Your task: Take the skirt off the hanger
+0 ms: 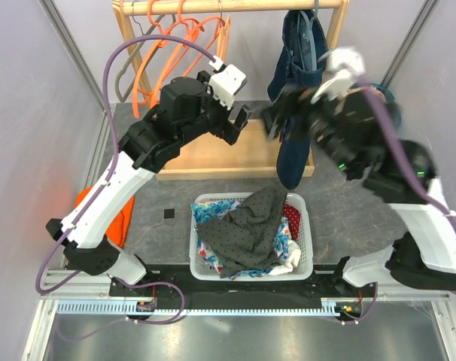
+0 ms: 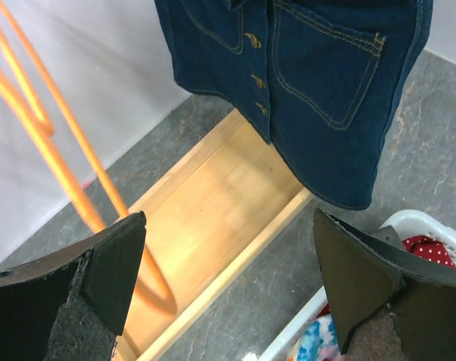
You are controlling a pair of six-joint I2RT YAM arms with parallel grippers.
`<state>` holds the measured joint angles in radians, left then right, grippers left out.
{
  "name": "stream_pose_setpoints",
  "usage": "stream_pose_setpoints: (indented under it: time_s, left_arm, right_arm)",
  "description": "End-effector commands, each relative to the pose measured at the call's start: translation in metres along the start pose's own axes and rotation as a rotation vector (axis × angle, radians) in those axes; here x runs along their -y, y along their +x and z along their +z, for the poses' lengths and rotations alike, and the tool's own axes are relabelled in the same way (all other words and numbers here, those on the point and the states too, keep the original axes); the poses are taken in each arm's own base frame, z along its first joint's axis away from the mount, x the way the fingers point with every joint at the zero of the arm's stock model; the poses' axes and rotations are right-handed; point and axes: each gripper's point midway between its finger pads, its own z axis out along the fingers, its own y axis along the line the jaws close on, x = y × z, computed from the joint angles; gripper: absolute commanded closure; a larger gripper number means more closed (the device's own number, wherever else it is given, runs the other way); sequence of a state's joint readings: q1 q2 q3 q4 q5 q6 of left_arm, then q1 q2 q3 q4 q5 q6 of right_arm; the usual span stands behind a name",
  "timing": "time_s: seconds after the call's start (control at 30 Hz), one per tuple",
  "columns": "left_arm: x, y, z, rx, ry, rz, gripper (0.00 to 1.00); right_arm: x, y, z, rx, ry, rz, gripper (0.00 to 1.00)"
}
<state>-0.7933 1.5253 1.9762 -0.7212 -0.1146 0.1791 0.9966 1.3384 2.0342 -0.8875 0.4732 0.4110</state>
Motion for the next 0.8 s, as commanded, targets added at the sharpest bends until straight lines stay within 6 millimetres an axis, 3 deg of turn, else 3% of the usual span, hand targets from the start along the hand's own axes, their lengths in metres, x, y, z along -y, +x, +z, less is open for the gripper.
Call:
stream_pose_setpoints:
  time_s: [0.0,0.07,0.1,0.13,0.17,0.27,0.4,0.63,0.77]
  left_arm:
    - [-0.015,-0.025,-0.035,0.105,-0.05,0.021,0.03]
    - [-0.015,-0.023,-0.042,0.106,-0.05,0.027,0.04]
    - [-0.015,-0.018,-0.042,0.096,-0.051,0.028,0.04]
    - [-0.016,-0.017,-0.044,0.094,-0.056,0.031,0.04]
    - [-0.018,-0.017,-0.048,0.101,-0.062,0.036,0.05]
    - [-0.018,-0.01,-0.05,0.088,-0.065,0.044,0.05]
    - [-0.018,-0.006,-0.05,0.081,-0.072,0.041,0.05]
    - [-0.019,0.0,-0.047,0.065,-0.083,0.039,0.06]
    - [-0.021,-0.001,-0.049,0.068,-0.093,0.035,0.07]
  right_arm:
    - [0.05,-0.071,-0.006,0.147,0.272,-0.273,0.07]
    - [0.062,-0.098,0.001,0.246,0.341,-0.3,0.07]
    - [0.069,-0.102,0.012,0.251,0.369,-0.311,0.07]
    - [0.09,-0.113,0.017,0.269,0.413,-0.295,0.07]
    - [0.084,-0.121,0.026,0.295,0.347,-0.287,0.06]
    - [0.104,-0.133,0.047,0.342,0.395,-0.304,0.07]
    - [0.121,-0.142,0.075,0.362,0.419,-0.355,0.06]
    - [0.173,-0.162,0.092,0.415,0.477,-0.331,0.07]
    - [0.188,-0.155,0.111,0.414,0.418,-0.289,0.06]
